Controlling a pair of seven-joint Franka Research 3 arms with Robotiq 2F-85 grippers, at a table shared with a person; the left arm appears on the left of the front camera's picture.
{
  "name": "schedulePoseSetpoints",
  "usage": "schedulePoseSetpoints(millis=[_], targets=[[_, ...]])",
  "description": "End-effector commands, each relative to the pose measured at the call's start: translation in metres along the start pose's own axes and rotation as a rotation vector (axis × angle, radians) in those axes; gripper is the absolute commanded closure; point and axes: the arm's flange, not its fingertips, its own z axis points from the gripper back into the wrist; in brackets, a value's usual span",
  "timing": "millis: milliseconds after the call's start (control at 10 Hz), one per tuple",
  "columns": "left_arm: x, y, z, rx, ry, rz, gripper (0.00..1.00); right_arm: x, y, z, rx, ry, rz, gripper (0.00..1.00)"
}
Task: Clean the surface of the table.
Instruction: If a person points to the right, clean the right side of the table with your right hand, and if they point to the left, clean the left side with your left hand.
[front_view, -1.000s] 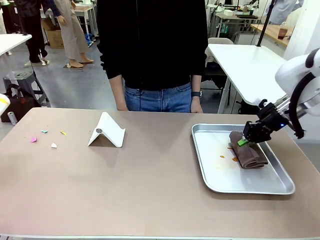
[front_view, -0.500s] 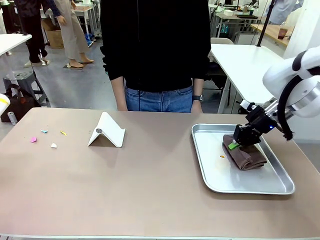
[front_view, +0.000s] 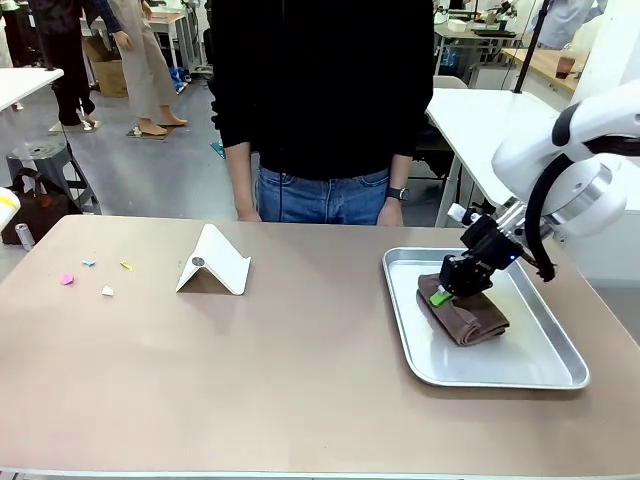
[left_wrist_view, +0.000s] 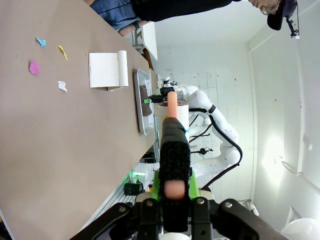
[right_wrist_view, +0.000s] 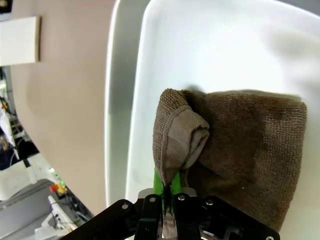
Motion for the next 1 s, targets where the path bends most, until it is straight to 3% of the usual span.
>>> schedulePoseSetpoints(millis=[0, 300, 900], targets=[[-0.003, -0.004, 0.001, 0.003, 0.004, -0.006, 1.0, 0.006, 0.013, -0.007, 0.02, -0.01, 0.026, 0.94], [-0.003, -0.004, 0.001, 0.003, 0.004, -0.006, 1.0, 0.001, 0.021, -0.012, -0.027, -0.001, 0.065, 0.94], [-0.003, -0.004, 0.001, 0.003, 0.004, -0.006, 1.0, -0.004, 0.009, -0.005, -0.291, 0.023, 0.07, 0.94]])
